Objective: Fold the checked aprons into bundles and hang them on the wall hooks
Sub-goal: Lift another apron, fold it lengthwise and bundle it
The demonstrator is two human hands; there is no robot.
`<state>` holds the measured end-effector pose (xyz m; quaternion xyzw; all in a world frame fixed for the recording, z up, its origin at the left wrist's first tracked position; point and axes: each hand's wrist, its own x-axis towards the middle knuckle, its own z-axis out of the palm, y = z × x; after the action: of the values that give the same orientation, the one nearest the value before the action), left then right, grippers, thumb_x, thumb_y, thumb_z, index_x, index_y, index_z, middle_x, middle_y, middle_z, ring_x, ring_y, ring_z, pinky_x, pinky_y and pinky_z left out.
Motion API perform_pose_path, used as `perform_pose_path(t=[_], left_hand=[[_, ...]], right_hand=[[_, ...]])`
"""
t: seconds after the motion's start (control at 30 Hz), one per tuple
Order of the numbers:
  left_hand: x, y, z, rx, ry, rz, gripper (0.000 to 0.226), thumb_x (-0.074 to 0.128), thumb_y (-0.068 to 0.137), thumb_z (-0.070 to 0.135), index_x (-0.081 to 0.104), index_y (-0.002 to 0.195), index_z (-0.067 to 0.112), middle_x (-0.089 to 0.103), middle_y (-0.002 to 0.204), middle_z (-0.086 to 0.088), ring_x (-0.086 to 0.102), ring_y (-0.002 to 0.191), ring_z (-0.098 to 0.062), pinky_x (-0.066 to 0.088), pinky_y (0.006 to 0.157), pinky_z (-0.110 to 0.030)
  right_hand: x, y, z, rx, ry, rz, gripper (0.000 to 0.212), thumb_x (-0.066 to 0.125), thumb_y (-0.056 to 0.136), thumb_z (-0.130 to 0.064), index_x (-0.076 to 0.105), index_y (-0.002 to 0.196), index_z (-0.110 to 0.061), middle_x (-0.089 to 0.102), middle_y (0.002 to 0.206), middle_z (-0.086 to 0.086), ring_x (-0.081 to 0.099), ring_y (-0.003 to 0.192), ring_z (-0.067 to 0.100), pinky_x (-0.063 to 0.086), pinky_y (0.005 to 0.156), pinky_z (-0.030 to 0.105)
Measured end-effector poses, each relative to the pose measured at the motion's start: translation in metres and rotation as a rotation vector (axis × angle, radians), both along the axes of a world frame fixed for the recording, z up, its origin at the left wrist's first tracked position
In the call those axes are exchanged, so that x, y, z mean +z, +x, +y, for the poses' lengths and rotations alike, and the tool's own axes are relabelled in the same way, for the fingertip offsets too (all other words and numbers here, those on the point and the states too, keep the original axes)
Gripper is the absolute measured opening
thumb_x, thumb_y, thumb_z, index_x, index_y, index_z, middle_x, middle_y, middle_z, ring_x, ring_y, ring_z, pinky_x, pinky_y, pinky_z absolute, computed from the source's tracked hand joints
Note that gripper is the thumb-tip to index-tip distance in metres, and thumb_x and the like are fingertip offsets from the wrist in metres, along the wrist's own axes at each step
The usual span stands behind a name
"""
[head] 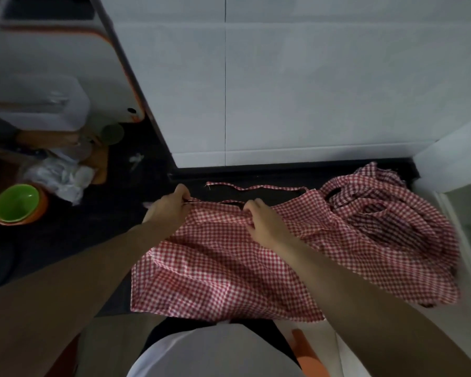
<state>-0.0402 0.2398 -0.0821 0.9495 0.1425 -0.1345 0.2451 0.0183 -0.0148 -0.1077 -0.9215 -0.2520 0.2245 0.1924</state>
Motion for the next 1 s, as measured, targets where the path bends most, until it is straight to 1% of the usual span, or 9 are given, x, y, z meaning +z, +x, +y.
perform_pose_path(t=[0.1,0.27,0.37,0.43,0.5,0.63,0.8,0.87,1.0], left_hand=[[0.002,-0.001,0.008,0.038,0.037,-0.097,0.027,0.061,0.095,0.036,0.05,0.111,0.017,0.062,0.091,0.001,0.062,0.087,-0.028,0.044,0.071,-0.035],[-0.014,-0.009,0.014,-0.054,0.231,0.0,0.07,0.071,0.081,0.053,0.047,0.135,0.015,0.045,0.135,-0.009,0.037,0.126,-0.03,0.029,0.109,-0.046],[-0.023,-0.019,0.013,0.187,0.24,0.145,0.084,0.066,0.081,0.062,0.038,0.14,0.009,0.039,0.138,-0.016,0.038,0.128,-0.035,0.036,0.106,-0.05],[-0.022,-0.02,0.014,0.333,0.065,0.381,0.089,0.062,0.084,0.065,0.035,0.144,0.004,0.045,0.139,-0.02,0.05,0.123,-0.036,0.047,0.099,-0.047],[-0.014,-0.023,0.017,0.357,-0.21,0.653,0.079,0.066,0.085,0.059,0.047,0.139,0.005,0.057,0.131,-0.018,0.061,0.111,-0.03,0.054,0.091,-0.039],[-0.02,-0.028,0.029,0.291,-0.441,0.658,0.043,0.077,0.085,0.027,0.065,0.121,0.008,0.067,0.119,-0.014,0.066,0.1,-0.023,0.054,0.093,-0.037],[0.005,-0.03,0.034,0.215,-0.868,0.448,0.028,0.07,0.087,0.006,0.068,0.115,0.01,0.075,0.108,-0.003,0.073,0.096,-0.016,0.056,0.088,-0.029],[0.011,-0.029,0.04,0.216,-1.02,0.519,0.037,0.066,0.086,-0.005,0.064,0.12,0.008,0.073,0.115,-0.005,0.07,0.105,-0.021,0.055,0.09,-0.031],[0.006,-0.039,0.052,0.186,-0.966,0.81,0.049,0.044,0.077,-0.02,0.063,0.115,0.005,0.069,0.12,-0.011,0.063,0.114,-0.031,0.053,0.094,-0.042]], right_hand=[[0.01,0.011,-0.007,-0.006,-0.06,0.062,0.032,0.061,0.096,-0.017,0.057,0.127,-0.017,0.06,0.123,0.004,0.061,0.106,0.019,0.052,0.092,0.031],[0.027,0.023,-0.009,-0.044,-0.284,0.196,0.081,0.07,0.088,-0.016,0.024,0.155,-0.018,0.031,0.154,0.018,0.052,0.127,0.033,0.049,0.103,0.041],[0.029,0.012,0.002,-0.017,-0.231,-0.09,0.067,0.069,0.089,-0.02,0.037,0.147,-0.014,0.034,0.149,0.013,0.046,0.131,0.028,0.044,0.108,0.04],[0.027,-0.002,0.015,0.066,-0.045,-0.244,0.033,0.065,0.091,-0.021,0.056,0.123,-0.017,0.05,0.125,0.002,0.053,0.112,0.016,0.048,0.101,0.033],[0.024,-0.017,0.029,0.112,0.023,-0.018,0.018,0.063,0.093,-0.026,0.06,0.109,-0.019,0.059,0.111,-0.003,0.058,0.097,0.012,0.054,0.092,0.036],[0.008,-0.041,0.05,0.236,-0.227,0.491,0.082,0.068,0.089,-0.049,0.028,0.153,-0.018,0.033,0.157,0.006,0.04,0.14,0.024,0.035,0.116,0.04],[0.002,-0.046,0.066,-0.097,0.145,0.154,0.067,0.071,0.089,-0.031,0.038,0.145,-0.015,0.035,0.149,0.007,0.039,0.138,0.023,0.035,0.117,0.042],[0.003,-0.032,0.068,-0.139,0.108,-0.052,0.074,0.073,0.085,-0.019,0.035,0.149,-0.014,0.033,0.152,0.009,0.032,0.142,0.026,0.031,0.119,0.046],[-0.004,-0.011,0.065,-0.023,-0.192,0.046,0.079,0.068,0.091,-0.027,0.024,0.155,-0.02,0.031,0.158,0.009,0.03,0.145,0.03,0.021,0.12,0.052]])
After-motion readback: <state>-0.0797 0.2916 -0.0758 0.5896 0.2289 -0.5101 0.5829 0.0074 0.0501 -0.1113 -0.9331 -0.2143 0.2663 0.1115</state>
